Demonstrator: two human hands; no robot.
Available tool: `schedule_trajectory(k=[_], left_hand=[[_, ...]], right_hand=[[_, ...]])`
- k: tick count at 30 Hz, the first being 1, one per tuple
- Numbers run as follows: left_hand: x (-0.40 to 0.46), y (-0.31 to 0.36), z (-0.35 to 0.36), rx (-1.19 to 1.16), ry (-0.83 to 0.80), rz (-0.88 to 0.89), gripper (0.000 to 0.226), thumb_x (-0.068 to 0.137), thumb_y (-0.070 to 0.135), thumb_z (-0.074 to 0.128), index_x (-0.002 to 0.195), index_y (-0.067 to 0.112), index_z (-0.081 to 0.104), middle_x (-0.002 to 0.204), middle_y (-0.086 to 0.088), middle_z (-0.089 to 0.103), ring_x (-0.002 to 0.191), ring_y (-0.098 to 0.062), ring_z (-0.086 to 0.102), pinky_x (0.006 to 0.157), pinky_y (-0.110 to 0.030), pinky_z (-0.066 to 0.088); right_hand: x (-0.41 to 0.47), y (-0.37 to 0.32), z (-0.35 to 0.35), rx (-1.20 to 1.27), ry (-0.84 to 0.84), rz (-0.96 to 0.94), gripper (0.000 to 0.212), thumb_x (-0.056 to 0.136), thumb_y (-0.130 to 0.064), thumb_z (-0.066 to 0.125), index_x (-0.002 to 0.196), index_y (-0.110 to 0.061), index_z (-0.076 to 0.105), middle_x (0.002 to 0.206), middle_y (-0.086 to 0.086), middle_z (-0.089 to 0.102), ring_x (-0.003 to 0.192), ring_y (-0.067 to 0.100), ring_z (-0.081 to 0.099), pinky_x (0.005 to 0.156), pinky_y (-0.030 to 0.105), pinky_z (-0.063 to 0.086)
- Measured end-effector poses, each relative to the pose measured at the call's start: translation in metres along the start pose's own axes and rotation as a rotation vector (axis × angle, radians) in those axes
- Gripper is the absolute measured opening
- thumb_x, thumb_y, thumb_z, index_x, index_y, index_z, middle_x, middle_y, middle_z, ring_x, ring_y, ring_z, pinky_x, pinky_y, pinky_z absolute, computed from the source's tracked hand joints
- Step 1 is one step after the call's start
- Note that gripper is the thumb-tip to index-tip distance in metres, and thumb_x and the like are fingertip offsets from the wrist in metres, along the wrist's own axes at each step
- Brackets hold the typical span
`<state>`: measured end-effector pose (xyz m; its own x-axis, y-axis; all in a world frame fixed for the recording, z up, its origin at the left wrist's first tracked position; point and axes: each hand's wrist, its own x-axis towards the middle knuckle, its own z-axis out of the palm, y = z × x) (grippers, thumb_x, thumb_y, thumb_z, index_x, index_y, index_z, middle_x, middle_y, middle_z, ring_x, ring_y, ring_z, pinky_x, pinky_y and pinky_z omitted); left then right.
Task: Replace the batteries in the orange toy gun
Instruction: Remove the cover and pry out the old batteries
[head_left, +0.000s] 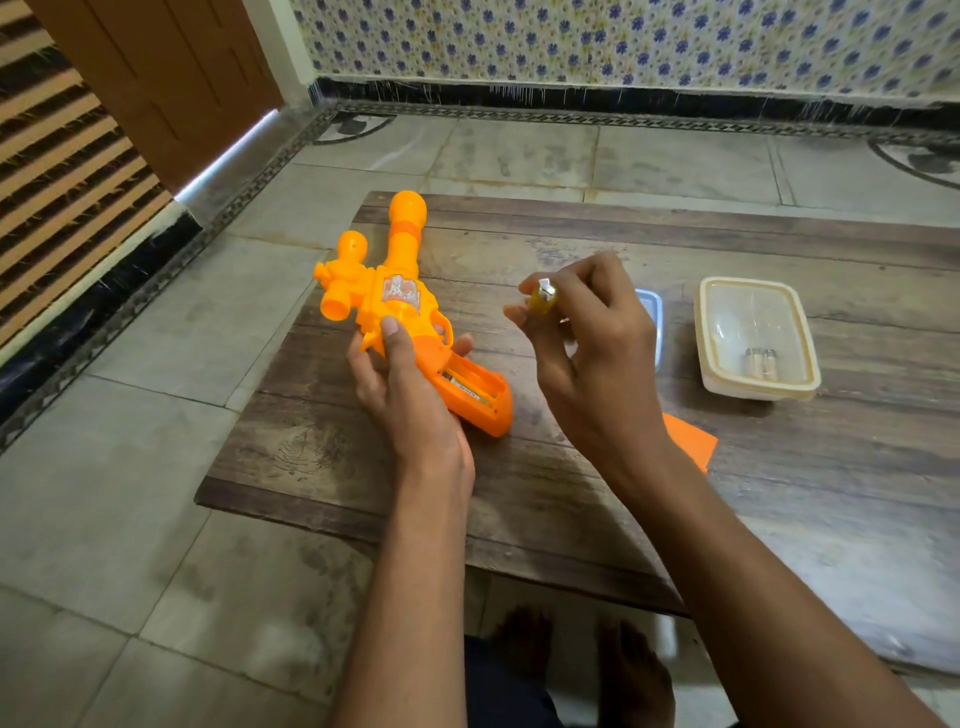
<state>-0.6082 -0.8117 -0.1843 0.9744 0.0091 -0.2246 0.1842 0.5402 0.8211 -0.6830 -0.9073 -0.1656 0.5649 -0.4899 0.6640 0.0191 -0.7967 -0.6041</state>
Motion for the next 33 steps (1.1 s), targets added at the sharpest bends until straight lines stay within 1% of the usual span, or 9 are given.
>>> schedule_trajectory(k=[6, 10, 14, 17, 20, 26, 28, 31, 33], left_hand=[[0.004, 0.002, -0.002, -0.016, 0.074, -0.013, 0.019, 0.110, 0.027, 0.048, 0.122, 0.021, 0.061, 0.082, 0.003, 0.078, 0.072, -0.018, 0.077, 0.075, -0.050, 0.065], [0.007, 0.003, -0.006, 0.010, 0.127, -0.064, 0.022, 0.110, 0.035, 0.047, 0.122, 0.025, 0.063, 0.097, -0.012, 0.078, 0.074, -0.028, 0.078, 0.074, -0.048, 0.066], [0.013, 0.001, -0.012, 0.053, 0.178, -0.086, 0.033, 0.109, 0.040, 0.045, 0.132, 0.021, 0.060, 0.102, -0.015, 0.078, 0.074, -0.030, 0.078, 0.068, -0.044, 0.064], [0.014, 0.000, -0.013, 0.043, 0.206, -0.086, 0.032, 0.110, 0.038, 0.045, 0.130, 0.020, 0.061, 0.093, -0.011, 0.078, 0.063, -0.024, 0.076, 0.061, -0.039, 0.064], [0.015, -0.001, -0.014, 0.048, 0.187, -0.106, 0.035, 0.109, 0.042, 0.043, 0.133, 0.022, 0.059, 0.096, -0.012, 0.079, 0.066, -0.026, 0.077, 0.068, -0.042, 0.064], [0.016, 0.001, -0.013, 0.043, 0.175, -0.101, 0.033, 0.110, 0.041, 0.042, 0.129, 0.020, 0.059, 0.099, -0.015, 0.079, 0.064, -0.026, 0.075, 0.059, -0.037, 0.062], [0.017, 0.002, -0.012, 0.047, 0.169, -0.098, 0.032, 0.110, 0.040, 0.042, 0.128, 0.020, 0.060, 0.099, -0.016, 0.078, 0.064, -0.026, 0.075, 0.057, -0.036, 0.061], [0.017, 0.002, -0.012, 0.056, 0.168, -0.109, 0.035, 0.110, 0.041, 0.042, 0.133, 0.021, 0.058, 0.101, -0.015, 0.079, 0.066, -0.027, 0.076, 0.058, -0.036, 0.061], [0.016, 0.003, -0.012, 0.053, 0.163, -0.114, 0.035, 0.110, 0.042, 0.043, 0.134, 0.022, 0.057, 0.102, -0.015, 0.079, 0.069, -0.029, 0.077, 0.061, -0.037, 0.062]], right_hand=[[-0.005, 0.010, 0.011, 0.037, -0.069, -0.035, 0.019, 0.090, -0.011, 0.077, 0.108, -0.004, 0.077, 0.093, 0.014, 0.058, 0.075, 0.026, 0.063, 0.060, 0.042, 0.058], [0.001, 0.016, 0.026, -0.059, -0.224, -0.124, 0.028, 0.085, -0.005, 0.070, 0.112, -0.004, 0.077, 0.084, 0.016, 0.065, 0.065, 0.036, 0.064, 0.054, 0.045, 0.056], [0.008, 0.015, 0.037, -0.275, -0.407, -0.216, 0.042, 0.084, -0.022, 0.050, 0.115, -0.006, 0.072, 0.089, 0.017, 0.066, 0.069, 0.042, 0.066, 0.051, 0.042, 0.054], [0.028, 0.019, 0.050, -0.505, -0.569, -0.280, 0.039, 0.090, -0.017, 0.060, 0.127, -0.005, 0.063, 0.105, 0.018, 0.063, 0.085, 0.044, 0.066, 0.058, 0.040, 0.045], [0.050, 0.020, 0.063, -0.706, -0.695, -0.322, 0.034, 0.101, -0.015, 0.049, 0.132, -0.004, 0.055, 0.118, 0.018, 0.058, 0.102, 0.043, 0.062, 0.064, 0.041, 0.038], [0.072, 0.033, 0.075, -0.854, -0.877, -0.361, 0.031, 0.106, -0.019, 0.048, 0.133, -0.005, 0.054, 0.133, 0.019, 0.047, 0.124, 0.036, 0.048, 0.080, 0.044, 0.048], [0.071, 0.038, 0.075, -0.832, -0.896, -0.322, 0.037, 0.106, -0.022, 0.046, 0.140, -0.006, 0.049, 0.136, 0.018, 0.044, 0.127, 0.035, 0.044, 0.085, 0.047, 0.051], [0.067, 0.035, 0.067, -0.734, -0.822, -0.240, 0.046, 0.104, -0.014, 0.047, 0.149, -0.010, 0.039, 0.133, 0.017, 0.046, 0.124, 0.035, 0.045, 0.079, 0.047, 0.052], [0.059, 0.027, 0.053, -0.600, -0.677, -0.124, 0.046, 0.094, -0.001, 0.050, 0.140, -0.006, 0.049, 0.124, 0.016, 0.049, 0.114, 0.035, 0.050, 0.077, 0.049, 0.054]])
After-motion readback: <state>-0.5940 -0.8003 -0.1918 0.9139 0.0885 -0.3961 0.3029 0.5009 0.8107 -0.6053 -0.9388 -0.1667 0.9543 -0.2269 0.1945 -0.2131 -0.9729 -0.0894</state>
